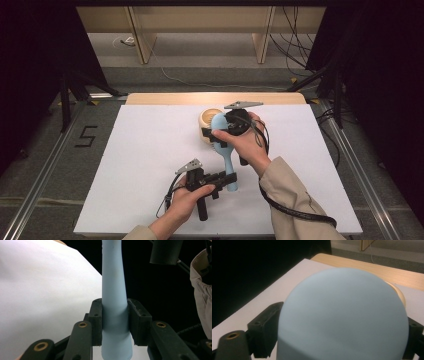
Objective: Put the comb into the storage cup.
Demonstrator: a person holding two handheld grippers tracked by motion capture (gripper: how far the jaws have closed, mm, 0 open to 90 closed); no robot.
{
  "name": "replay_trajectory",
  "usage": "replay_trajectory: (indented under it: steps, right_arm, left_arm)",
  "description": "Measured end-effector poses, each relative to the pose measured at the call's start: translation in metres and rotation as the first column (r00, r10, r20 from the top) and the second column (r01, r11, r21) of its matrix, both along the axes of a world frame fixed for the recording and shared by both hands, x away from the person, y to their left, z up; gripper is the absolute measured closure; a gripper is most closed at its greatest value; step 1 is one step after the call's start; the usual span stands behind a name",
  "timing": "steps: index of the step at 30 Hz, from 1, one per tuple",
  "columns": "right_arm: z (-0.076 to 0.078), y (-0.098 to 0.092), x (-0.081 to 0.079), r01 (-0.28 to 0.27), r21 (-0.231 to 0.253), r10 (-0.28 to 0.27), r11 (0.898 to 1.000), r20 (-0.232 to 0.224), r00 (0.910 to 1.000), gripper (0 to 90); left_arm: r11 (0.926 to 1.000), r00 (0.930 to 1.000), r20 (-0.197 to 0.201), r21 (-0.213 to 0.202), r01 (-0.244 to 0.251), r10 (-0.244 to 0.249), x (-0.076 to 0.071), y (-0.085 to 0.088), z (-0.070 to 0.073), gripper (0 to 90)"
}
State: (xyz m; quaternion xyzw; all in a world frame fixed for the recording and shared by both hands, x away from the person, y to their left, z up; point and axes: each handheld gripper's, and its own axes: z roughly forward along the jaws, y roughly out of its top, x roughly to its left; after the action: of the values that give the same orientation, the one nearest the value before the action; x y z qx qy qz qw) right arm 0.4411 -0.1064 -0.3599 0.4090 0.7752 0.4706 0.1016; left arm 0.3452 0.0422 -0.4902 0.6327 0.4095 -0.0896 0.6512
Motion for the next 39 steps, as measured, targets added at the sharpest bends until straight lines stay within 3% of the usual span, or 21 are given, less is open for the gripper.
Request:
replay_trajectory:
  steps: [21, 28, 31, 39]
  right_arm:
    - [0.0018, 0.0031, -0.0029, 0.018, 0.006, -0.018, 1.0, -0.005, 0.9998, 20.0]
    - [0.0028, 0.003, -0.0032, 0.019, 0.012, -0.019, 1.0, -0.007, 0.9998, 20.5]
    - [0.0033, 0.0024, -0.0037, 0.014, 0.046, -0.013, 0.999, -0.025, 0.9996, 24.2]
    - [0.005, 0.0053, -0.0052, 0.009, 0.036, -0.009, 0.999, -0.01, 0.9999, 24.2]
  left_arm:
    - [0.9994, 0.9998, 0.016, 0.03, -0.015, 0.014, -0.0005, 0.0004, 0.0022, 66.2]
    - [0.9982, 0.9992, 0.035, 0.056, -0.02, 0.019, -0.0001, 0.001, 0.0038, 66.2]
    - [0.9974, 0.9984, 0.051, 0.066, -0.028, 0.024, 0.0, 0.0014, 0.0052, 66.1]
    - [0.9963, 0.9976, 0.062, 0.079, -0.035, 0.03, -0.0002, 0.0018, 0.0067, 66.0]
